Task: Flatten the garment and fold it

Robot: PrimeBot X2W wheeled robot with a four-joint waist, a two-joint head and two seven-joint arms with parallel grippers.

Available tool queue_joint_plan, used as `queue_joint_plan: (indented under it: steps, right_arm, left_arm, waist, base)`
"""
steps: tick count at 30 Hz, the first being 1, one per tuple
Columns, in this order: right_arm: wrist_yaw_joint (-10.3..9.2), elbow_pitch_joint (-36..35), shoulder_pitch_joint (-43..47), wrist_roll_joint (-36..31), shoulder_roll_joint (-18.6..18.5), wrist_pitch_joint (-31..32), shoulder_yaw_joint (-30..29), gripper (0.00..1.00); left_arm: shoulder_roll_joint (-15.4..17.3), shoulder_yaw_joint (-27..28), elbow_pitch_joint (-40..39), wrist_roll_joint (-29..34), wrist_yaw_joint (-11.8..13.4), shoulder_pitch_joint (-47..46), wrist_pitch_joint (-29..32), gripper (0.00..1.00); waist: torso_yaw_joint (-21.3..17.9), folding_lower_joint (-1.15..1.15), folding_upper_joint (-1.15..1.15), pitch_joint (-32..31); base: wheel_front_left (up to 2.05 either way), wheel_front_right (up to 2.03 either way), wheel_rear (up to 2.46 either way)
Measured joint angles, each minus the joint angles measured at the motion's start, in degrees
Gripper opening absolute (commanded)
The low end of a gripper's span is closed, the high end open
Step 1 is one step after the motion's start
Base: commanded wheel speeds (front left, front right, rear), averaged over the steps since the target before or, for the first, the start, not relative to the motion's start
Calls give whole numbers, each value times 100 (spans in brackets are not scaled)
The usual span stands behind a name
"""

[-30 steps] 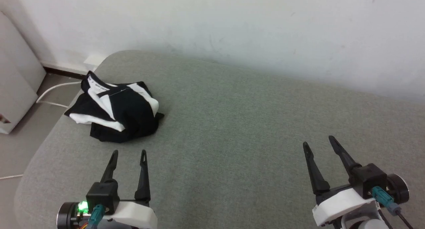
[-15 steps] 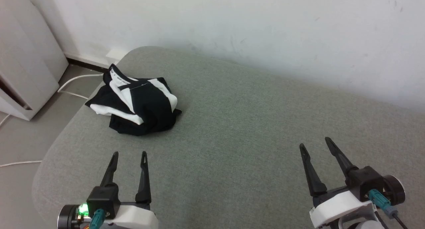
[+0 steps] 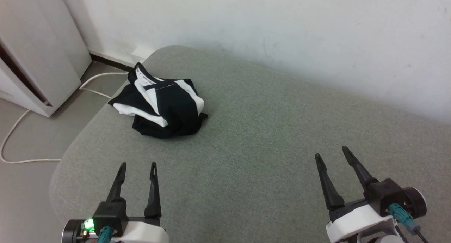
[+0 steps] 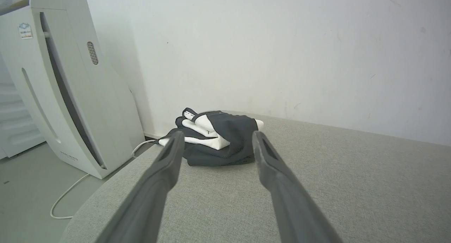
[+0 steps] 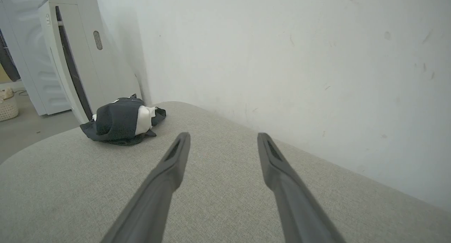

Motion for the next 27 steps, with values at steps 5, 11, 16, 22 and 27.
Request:
queue_joint_plan:
  steps: [5, 11, 16, 22, 27]
  right_arm:
    - [0, 26, 0, 9, 0, -60, 36, 100]
    - [0, 52, 0, 22, 1, -122, 76, 100]
    - [0, 82, 0, 57, 2, -192, 110, 100]
    - [0, 90, 1, 58, 3, -197, 124, 100]
    - [0, 107, 1, 58, 3, -198, 138, 100]
  left_arm:
    - [0, -20, 1, 0, 49, 33, -52, 100]
    - [0, -58, 1, -3, 69, 37, -135, 100]
    - [0, -82, -1, -3, 101, 46, -197, 100]
    - [0, -76, -7, -3, 102, 53, -200, 100]
    - [0, -65, -23, -4, 102, 61, -200, 100]
  waist:
    - [113, 0, 0, -2]
    - [252, 0, 0, 4]
    - [373, 0, 0, -4]
    - [387, -1, 0, -21]
    - [379, -1, 0, -14]
  base:
    - [0, 0, 0]
    - [0, 0, 0]
    - [0, 0, 0]
    - [0, 0, 0]
    - [0, 0, 0]
